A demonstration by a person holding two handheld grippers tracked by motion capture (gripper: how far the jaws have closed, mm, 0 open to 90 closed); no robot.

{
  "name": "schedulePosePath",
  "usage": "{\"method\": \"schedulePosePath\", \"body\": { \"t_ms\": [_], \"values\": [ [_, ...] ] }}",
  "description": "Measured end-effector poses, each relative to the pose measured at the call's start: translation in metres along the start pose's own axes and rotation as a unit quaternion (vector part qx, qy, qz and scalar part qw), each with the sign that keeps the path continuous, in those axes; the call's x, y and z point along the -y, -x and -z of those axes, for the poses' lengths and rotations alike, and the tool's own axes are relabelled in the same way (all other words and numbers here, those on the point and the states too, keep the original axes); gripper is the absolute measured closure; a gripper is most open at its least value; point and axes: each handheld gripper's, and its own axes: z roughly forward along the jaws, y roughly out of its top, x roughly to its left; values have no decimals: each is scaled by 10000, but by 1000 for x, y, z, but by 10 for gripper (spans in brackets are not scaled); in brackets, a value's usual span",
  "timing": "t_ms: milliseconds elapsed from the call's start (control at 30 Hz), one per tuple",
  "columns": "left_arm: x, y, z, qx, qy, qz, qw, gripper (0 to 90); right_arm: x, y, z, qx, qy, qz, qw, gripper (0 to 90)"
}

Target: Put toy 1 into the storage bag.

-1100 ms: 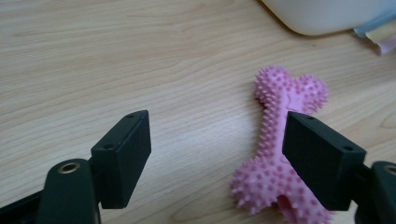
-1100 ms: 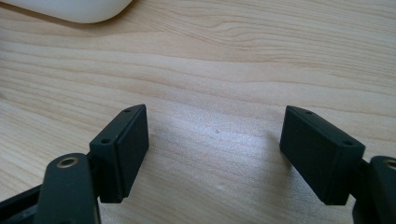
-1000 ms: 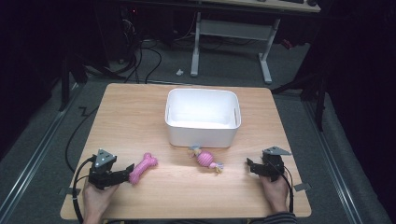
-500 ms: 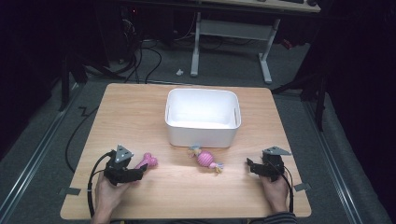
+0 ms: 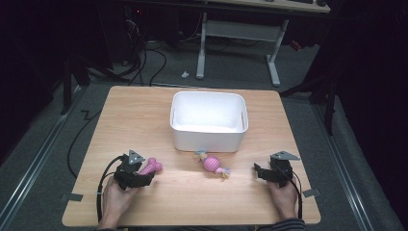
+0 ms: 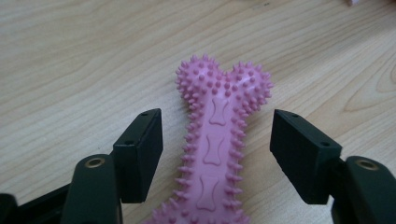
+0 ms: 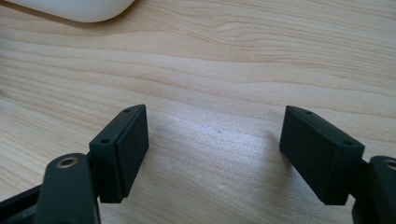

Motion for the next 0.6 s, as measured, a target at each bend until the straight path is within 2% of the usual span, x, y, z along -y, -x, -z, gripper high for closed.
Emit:
{"method": "schedulePosePath", "body": {
  "t_ms": [100,400,600],
  "values": [
    [2,-1,-3,-5,-127,5,9999,375,0,0,0,2,0,1,10000,239],
    [5,-4,-6,86,-287,86,9995,451,0,0,0,1,0,1,10000,239],
    [5,-5,-10,120,-397,43,9991,495,0,0,0,6,4,1,10000,239]
  ]
}}
